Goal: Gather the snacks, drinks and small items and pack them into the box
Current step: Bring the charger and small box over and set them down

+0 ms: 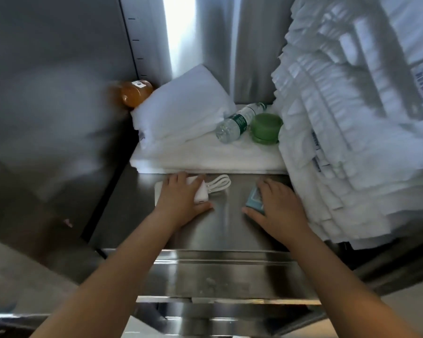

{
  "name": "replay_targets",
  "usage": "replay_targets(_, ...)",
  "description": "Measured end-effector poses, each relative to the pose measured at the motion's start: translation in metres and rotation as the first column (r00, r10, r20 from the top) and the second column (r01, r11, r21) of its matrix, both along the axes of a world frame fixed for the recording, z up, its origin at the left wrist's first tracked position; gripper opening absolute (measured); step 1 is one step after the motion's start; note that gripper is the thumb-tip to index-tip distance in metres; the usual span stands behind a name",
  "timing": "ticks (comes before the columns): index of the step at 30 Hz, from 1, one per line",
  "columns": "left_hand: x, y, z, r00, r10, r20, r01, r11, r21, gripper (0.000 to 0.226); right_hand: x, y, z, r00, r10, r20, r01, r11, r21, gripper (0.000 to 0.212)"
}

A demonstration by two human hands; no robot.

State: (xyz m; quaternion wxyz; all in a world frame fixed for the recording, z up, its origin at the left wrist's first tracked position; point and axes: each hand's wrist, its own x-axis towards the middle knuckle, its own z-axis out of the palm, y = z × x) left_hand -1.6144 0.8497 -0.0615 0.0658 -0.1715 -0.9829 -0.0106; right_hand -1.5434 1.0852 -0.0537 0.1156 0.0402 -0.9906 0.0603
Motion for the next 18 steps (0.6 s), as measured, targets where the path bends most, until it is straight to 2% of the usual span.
replay_targets(5,0.061,0.013,0.002,0.994,0.106,-0.004,-0.106,0.990,-0.093,0.080,0.032,0.004,0.000,0.995,0.096,0.033,-0.096,0.995,0.013,0.077)
replay_targets(12,0.199,0.006,-0.004,0.978,0.195,-0.075,-0.200,0.978,-0.055,0.082,0.129,0.002,-0.013,0.978,0.209,-0.023,-0.209,0.978,0.000,0.078)
replay_targets(14,0.248,0.000,-0.008,0.973,0.218,-0.080,-0.222,0.973,-0.053,0.083,0.165,-0.004,-0.023,0.963,0.268,0.019,-0.266,0.962,-0.067,0.079)
replay_targets(18,0.334,-0.017,-0.010,0.953,0.300,-0.044,-0.302,0.952,-0.044,0.080,0.227,-0.034,-0.036,0.899,0.429,0.085,-0.424,0.903,-0.074,0.081)
